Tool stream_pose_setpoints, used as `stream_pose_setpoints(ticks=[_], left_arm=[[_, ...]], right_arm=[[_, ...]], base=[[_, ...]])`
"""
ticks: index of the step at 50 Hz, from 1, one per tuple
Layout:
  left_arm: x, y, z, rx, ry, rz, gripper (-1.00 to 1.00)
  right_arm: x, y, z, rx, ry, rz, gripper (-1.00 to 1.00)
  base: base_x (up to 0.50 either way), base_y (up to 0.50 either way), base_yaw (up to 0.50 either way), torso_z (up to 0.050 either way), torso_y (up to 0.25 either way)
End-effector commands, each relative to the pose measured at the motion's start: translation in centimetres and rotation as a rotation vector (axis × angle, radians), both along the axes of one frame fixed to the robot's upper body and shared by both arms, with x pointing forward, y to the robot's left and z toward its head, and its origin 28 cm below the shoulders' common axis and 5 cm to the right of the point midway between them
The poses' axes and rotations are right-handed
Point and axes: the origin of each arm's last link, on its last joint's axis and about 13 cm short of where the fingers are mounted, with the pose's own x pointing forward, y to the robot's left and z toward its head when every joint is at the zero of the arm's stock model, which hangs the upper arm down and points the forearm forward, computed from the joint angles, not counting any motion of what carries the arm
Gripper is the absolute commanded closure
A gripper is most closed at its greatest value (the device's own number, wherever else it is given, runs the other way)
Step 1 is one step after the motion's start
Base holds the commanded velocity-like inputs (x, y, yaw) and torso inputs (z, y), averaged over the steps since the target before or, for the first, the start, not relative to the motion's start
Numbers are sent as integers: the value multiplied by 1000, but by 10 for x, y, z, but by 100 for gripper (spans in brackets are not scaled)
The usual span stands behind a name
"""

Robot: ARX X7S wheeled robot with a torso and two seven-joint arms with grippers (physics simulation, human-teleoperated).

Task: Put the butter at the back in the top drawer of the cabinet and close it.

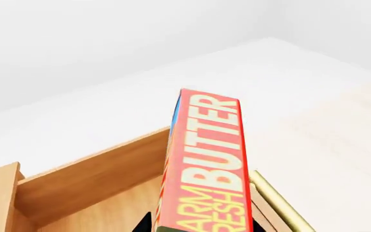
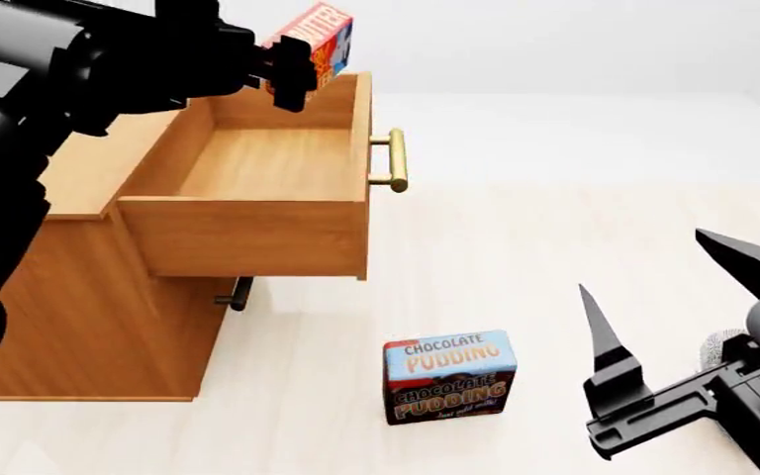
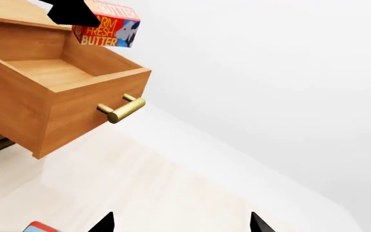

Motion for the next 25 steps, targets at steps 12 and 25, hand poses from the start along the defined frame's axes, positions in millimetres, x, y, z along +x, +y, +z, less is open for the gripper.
stream_pose_setpoints(ticks=[12, 25], left_arm=[[10, -5, -13, -14, 34, 35, 100], [8, -5, -22, -25, 91, 67, 100]], right_arm=[[-1, -3, 1, -5, -13, -7, -100], [-1, -3, 1, 0, -17, -14, -100]], base=[[0, 0, 0, 1, 1], [0, 0, 0, 1, 2]])
